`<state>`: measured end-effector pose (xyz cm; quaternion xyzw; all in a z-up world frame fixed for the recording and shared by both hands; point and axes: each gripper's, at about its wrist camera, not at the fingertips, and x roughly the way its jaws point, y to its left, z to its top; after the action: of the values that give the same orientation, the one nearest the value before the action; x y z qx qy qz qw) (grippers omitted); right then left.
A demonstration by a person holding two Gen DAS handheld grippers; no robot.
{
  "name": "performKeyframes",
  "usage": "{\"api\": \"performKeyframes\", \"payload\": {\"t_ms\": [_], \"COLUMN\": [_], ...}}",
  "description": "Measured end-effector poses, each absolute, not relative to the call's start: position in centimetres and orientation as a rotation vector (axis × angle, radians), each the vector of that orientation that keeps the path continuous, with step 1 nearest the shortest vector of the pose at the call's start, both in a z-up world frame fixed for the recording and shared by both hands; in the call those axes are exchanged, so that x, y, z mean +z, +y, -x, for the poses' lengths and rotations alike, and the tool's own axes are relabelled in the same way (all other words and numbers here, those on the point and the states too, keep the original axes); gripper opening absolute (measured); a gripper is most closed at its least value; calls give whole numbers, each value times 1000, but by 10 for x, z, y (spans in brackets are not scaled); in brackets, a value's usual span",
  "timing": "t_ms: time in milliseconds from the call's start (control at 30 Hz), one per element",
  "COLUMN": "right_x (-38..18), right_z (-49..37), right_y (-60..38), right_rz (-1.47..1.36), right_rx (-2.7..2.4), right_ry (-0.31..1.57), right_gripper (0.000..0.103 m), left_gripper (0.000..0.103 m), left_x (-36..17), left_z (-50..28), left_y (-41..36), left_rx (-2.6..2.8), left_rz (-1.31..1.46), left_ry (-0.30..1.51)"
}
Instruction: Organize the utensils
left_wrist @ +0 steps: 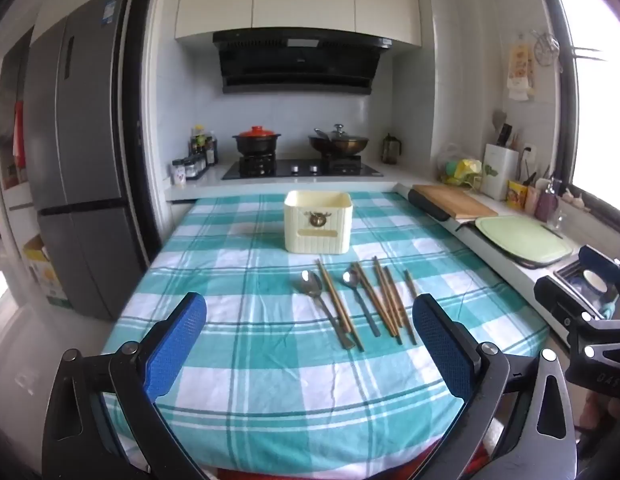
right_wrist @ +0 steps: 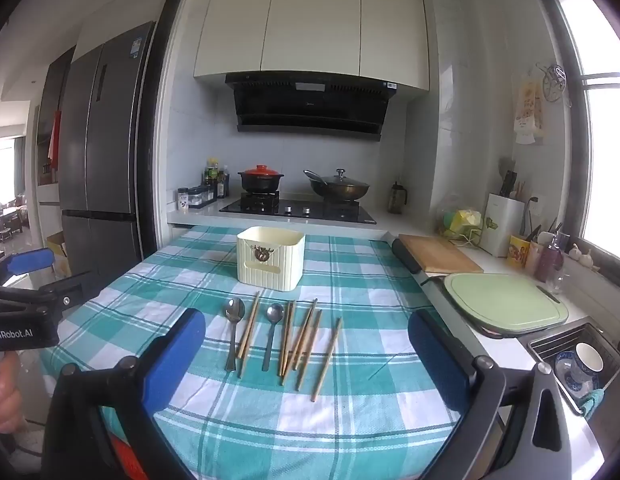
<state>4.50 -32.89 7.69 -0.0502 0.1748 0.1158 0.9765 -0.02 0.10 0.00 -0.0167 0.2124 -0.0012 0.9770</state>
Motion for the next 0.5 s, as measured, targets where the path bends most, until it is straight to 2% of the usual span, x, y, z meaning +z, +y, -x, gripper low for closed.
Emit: {"api": "performKeyframes", "payload": {"t_ms": [500], "right_x": [80], "right_z": [-46], "right_y": [-331], "right_rz": [109], "right_rx": [244], "right_ry": [373], "right_gripper": [103], "left_gripper": [103], "left_x": [-5], "left_z": [-2], "left_y": [2], "left_rx": [8], "left_rz": [32], "left_ry": [430]}}
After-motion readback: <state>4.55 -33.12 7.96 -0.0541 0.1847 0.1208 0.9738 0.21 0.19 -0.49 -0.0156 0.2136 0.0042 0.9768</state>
